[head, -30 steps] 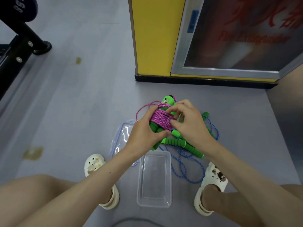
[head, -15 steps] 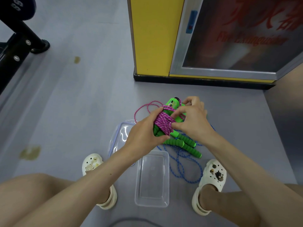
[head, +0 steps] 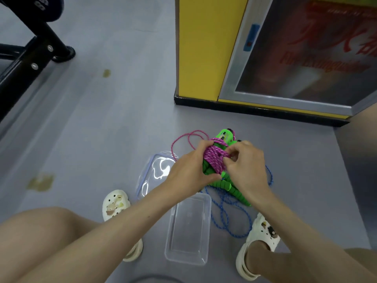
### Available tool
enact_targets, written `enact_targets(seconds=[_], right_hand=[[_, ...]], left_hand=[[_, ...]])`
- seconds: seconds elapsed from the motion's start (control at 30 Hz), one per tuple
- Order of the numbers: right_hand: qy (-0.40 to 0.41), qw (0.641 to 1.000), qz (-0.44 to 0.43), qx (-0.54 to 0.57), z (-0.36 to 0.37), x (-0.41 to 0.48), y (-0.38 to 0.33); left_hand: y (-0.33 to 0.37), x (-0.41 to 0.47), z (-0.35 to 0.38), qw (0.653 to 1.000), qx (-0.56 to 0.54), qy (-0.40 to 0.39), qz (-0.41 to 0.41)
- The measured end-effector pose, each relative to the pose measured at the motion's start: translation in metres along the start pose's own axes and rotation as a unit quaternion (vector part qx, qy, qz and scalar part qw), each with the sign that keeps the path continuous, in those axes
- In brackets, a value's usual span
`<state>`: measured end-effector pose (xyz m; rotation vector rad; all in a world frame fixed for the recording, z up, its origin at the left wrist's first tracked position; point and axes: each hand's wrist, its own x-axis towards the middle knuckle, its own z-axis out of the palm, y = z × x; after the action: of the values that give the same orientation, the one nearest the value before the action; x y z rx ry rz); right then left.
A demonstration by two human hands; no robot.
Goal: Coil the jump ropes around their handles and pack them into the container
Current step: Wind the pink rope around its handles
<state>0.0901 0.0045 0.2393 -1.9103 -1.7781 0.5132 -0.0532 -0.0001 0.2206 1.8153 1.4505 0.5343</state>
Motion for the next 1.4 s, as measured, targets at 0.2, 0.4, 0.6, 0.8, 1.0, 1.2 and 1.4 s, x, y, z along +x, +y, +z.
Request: enact_targets(seconds=[0.2, 0.4, 0.6, 0.8, 1.0, 1.2, 1.4], right_hand=[[-0.011, 0.998, -0.059, -0.029, 0.005, -0.004, 0.000], [-0.042, 0.996, -0.077, -0.035, 0.015, -0.010, -0.001], [-0.055, 0.995, -0.080, -0.022, 0.017, -0.013, 0.000], [-0.073, 0.995, -0.056, 0.047, 0.015, -0.014, -0.006], [-0.125, 0.987, -0.071, 0.074, 0.009, -0.010, -0.009], [-0.159, 0.983, -0.075, 0.044, 0.001, -0.001, -0.006], [-0.162, 0.982, -0.092, 0.028, 0.002, -0.005, -0.009]], left_hand=[[-0.002, -0.001, -0.002, 0.996, -0.072, -0.004, -0.055], [-0.005, -0.005, -0.009, 0.998, -0.030, 0.000, -0.054], [-0.002, -0.003, -0.012, 0.998, -0.006, -0.007, -0.066], [-0.003, -0.007, -0.009, 0.994, -0.029, 0.050, -0.093], [-0.007, -0.004, -0.012, 0.992, -0.053, 0.061, -0.101], [-0.006, -0.002, -0.010, 0.992, -0.073, 0.043, -0.096], [-0.008, -0.002, -0.008, 0.991, -0.078, 0.039, -0.104]])
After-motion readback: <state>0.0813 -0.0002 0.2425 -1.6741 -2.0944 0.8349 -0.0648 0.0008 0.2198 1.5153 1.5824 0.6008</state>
